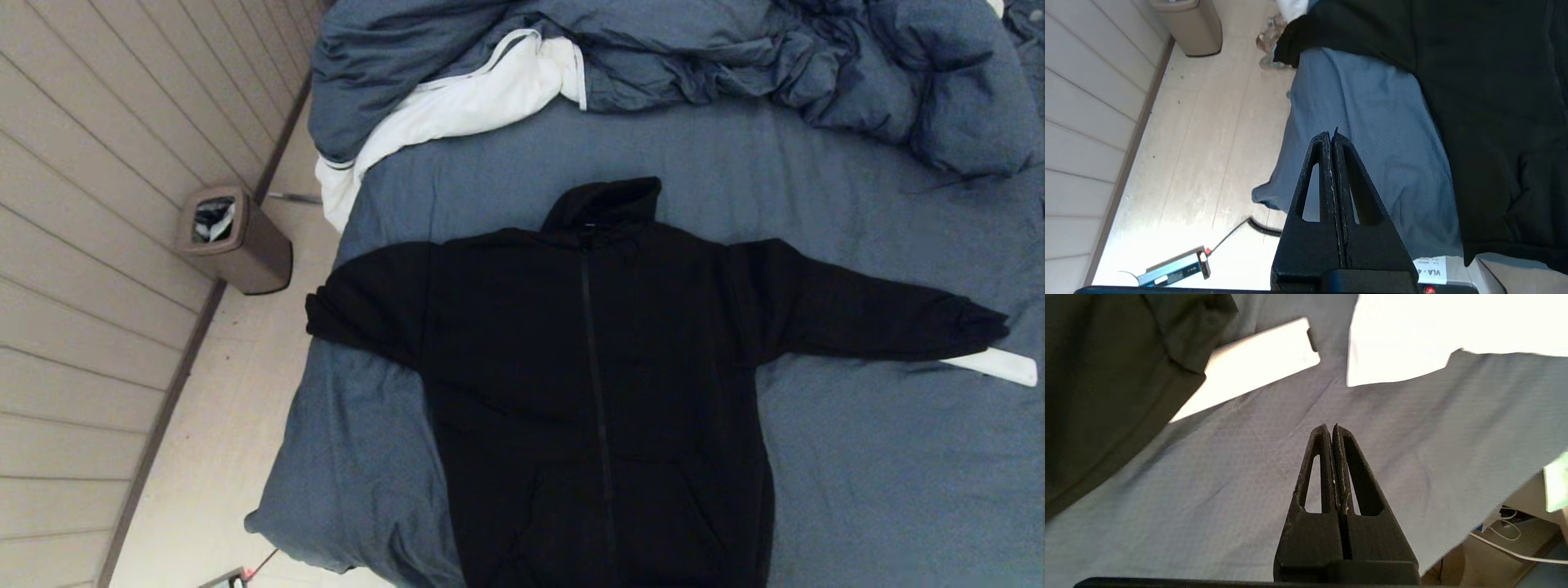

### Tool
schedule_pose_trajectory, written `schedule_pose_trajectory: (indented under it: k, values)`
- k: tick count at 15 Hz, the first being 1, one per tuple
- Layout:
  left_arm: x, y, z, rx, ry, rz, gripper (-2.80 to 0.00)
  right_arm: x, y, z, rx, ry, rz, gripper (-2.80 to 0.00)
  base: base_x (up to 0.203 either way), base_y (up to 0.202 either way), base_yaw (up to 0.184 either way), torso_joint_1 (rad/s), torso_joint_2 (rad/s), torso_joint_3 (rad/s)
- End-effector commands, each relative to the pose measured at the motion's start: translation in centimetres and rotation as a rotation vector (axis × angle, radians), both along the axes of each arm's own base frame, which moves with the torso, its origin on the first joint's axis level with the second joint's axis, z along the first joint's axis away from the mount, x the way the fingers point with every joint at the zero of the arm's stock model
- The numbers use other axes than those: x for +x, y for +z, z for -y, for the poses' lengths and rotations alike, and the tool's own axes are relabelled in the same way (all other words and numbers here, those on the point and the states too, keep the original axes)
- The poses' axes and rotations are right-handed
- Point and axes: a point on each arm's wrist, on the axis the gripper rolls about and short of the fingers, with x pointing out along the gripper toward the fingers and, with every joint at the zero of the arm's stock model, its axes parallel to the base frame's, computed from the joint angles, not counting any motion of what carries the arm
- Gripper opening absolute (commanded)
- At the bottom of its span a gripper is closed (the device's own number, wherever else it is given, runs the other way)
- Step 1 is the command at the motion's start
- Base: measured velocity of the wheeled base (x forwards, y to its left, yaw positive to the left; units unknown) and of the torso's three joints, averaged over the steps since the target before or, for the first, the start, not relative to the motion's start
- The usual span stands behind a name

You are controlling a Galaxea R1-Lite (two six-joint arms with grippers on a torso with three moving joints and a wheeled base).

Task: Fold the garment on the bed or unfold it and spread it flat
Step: Fold the black sweatshirt

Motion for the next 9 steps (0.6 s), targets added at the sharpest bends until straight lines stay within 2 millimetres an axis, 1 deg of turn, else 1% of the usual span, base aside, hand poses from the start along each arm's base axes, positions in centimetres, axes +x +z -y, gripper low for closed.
schedule_pose_trajectory:
  k: [1, 3, 6, 8, 9]
  values:
    - [0.0, 0.0, 0.0, 0.001, 0.001, 0.001, -2.8, 0.6, -1.4, 0.7, 0.016, 0.013, -0.004, -2.8, 0.0, 0.0, 0.0, -0.003, 0.01, -0.105]
    - [0.0, 0.0, 0.0, 0.004, 0.0, 0.001, -2.8, 1.1, -1.3, 0.8, 0.019, 0.056, 0.018, -2.8, 0.0, 0.0, 0.0, 0.005, 0.0, -0.043]
    - [0.0, 0.0, 0.0, 0.004, 0.0, 0.001, -2.8, 1.5, 0.3, 0.6, 0.008, 0.162, 0.087, -2.8, 0.0, 0.0, 0.0, 0.0, 0.0, 0.0]
    - [0.0, 0.0, 0.0, 0.006, 0.0, 0.002, -2.8, 2.0, 0.9, 0.4, 0.006, 0.201, 0.094, -2.8, 0.0, 0.0, 0.0, 0.0, 0.0, 0.0]
    - [0.0, 0.0, 0.0, 0.006, 0.0, 0.002, -2.8, 2.5, 0.7, 0.1, 0.01, 0.233, 0.083, -2.8, 0.0, 0.0, 0.0, 0.0, 0.0, 0.0]
